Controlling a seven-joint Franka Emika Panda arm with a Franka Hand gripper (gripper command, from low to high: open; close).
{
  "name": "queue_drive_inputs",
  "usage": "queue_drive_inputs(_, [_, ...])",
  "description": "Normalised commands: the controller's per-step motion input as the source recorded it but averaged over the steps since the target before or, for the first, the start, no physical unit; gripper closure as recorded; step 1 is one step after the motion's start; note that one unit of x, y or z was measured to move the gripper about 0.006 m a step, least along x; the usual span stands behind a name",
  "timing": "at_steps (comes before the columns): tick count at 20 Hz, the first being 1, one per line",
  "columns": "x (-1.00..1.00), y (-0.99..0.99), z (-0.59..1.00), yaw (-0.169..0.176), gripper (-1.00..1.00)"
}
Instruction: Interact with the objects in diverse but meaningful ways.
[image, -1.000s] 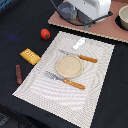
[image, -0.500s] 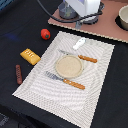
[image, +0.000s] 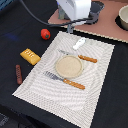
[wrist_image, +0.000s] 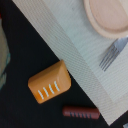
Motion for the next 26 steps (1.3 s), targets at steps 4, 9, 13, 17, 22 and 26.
queue_drive_inputs(4, [-0.6, -0.52, -0.05, -0.072, -1.0])
queue_drive_inputs(9, [-0.6, -0.49, -0.08, -0.081, -1.0])
queue_drive_inputs(13, [-0.59, -0.43, -0.21, -0.123, -1.0])
queue_drive_inputs(17, [-0.6, -0.4, -0.34, -0.155, -1.0])
queue_drive_inputs(22, [-0.61, -0.36, -0.36, -0.17, -1.0])
queue_drive_inputs(26, [-0.6, -0.37, -0.39, -0.169, -1.0])
